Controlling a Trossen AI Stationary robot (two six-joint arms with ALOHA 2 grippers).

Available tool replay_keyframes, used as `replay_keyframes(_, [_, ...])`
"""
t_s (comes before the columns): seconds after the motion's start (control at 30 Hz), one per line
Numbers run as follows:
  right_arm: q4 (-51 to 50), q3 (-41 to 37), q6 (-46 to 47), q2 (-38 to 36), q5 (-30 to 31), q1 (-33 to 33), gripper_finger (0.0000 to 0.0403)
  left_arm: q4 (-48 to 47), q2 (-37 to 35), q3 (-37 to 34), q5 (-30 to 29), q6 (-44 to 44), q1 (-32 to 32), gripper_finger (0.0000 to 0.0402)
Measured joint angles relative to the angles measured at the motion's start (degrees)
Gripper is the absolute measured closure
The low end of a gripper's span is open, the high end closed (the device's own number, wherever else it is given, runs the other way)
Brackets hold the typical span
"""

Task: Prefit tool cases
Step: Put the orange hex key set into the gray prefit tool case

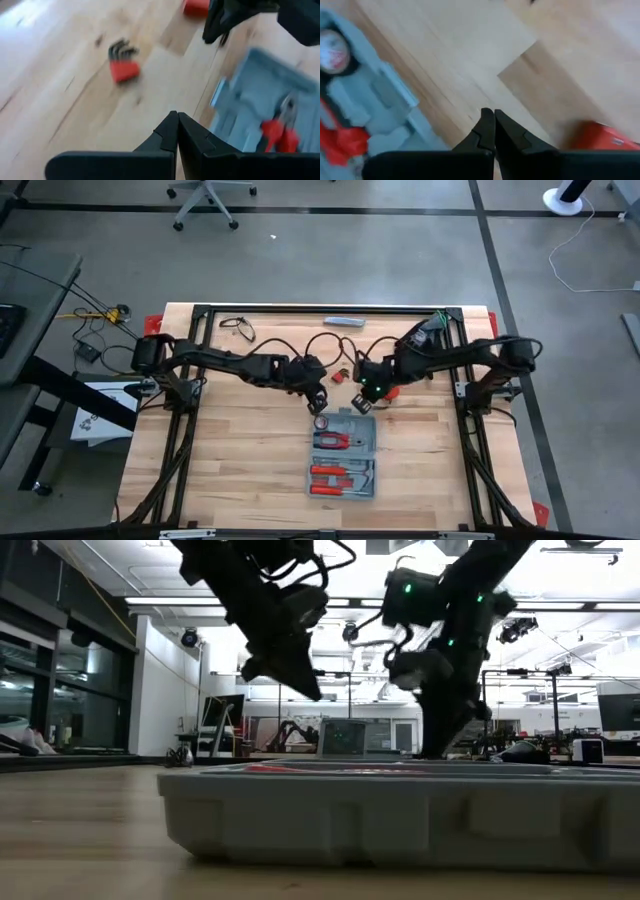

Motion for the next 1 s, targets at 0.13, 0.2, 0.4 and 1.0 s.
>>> replay_keyframes(0.13, [-3.1, 0.0, -1.4, -6.3, 3.0, -0.7, 0.0403, 5.8, 0.0, 0.0, 1.6, -1.0, 1.4, 0.0401])
replay_keyframes(0.2, [-3.8, 0.0, -1.9, -9.9, 5.0, -1.1, 0.0403, 7.3, 0.0, 0.0, 3.3, -2.8, 2.5, 0.0401])
replay_keyframes(0.4, [-4.9, 0.1, -5.1, -19.4, 6.9, -1.6, 0.0403, 7.5, 1.5, 0.0, 5.4, -7.0, 6.4, 0.0397])
replay_keyframes(1.0, [-8.0, 0.2, -3.0, -22.5, 16.5, -1.8, 0.0403, 6.4, 9.0, 3.6, 24.4, -1.4, 17.4, 0.0191])
